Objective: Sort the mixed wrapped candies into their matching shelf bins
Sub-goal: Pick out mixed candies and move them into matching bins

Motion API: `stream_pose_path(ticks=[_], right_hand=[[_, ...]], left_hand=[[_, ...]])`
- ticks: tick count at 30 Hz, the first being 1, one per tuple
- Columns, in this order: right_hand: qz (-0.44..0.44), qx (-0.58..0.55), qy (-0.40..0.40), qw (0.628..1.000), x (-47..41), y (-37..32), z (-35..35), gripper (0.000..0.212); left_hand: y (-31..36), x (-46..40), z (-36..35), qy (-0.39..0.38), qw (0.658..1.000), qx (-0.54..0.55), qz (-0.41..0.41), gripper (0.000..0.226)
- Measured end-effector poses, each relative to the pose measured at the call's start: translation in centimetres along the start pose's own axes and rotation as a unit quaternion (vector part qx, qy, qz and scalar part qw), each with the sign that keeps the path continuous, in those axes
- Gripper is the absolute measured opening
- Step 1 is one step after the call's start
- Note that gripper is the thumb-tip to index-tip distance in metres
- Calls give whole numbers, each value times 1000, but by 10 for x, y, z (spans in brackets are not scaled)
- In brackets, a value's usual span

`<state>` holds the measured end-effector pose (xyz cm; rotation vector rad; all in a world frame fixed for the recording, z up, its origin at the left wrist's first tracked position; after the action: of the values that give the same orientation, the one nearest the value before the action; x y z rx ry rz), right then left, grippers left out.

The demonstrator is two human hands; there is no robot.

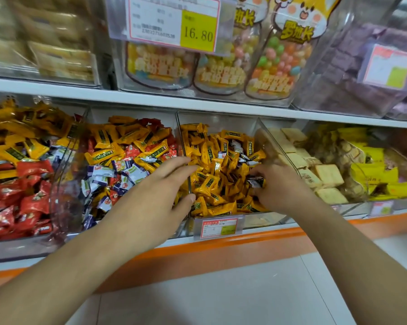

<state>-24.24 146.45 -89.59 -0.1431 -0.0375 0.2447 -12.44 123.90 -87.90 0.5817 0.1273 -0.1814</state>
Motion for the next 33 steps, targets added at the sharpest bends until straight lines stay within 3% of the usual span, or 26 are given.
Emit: stream_pose_path(ticks=[13,18,23,26,29,33], right_hand=[[0,-82,103,991,0,6,15,16],[-30,-258,117,959,13,6,37,11],[19,-430,76,899,32,-41,55,10],[63,-504,53,860,46,-77,67,12],[93,-512,17,853,56,-118,57,15],[77,-527,-13,846,52,-144,34,15]], left_hand=[[-1,2,3,-5,1000,4,-4,55],[-1,1,10,7,1000,10,-9,51],[3,4,27,54,998,42,-8,42],[1,8,36,70,991,114,12,44],[-3,12,42,59,965,253,27,43],[-15,17,61,91,943,314,56,17]])
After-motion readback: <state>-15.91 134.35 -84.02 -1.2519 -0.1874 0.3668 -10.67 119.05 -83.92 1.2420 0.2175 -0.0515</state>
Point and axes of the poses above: each hand's wrist, its own x-axis away from the middle knuckle, its own z-axis out of the back of the hand, y = z × x, the point moved 10 cm from there along -x, towards the middle knuckle, and after that the axes turned 1 degree about -x, right-handed, at the moved point
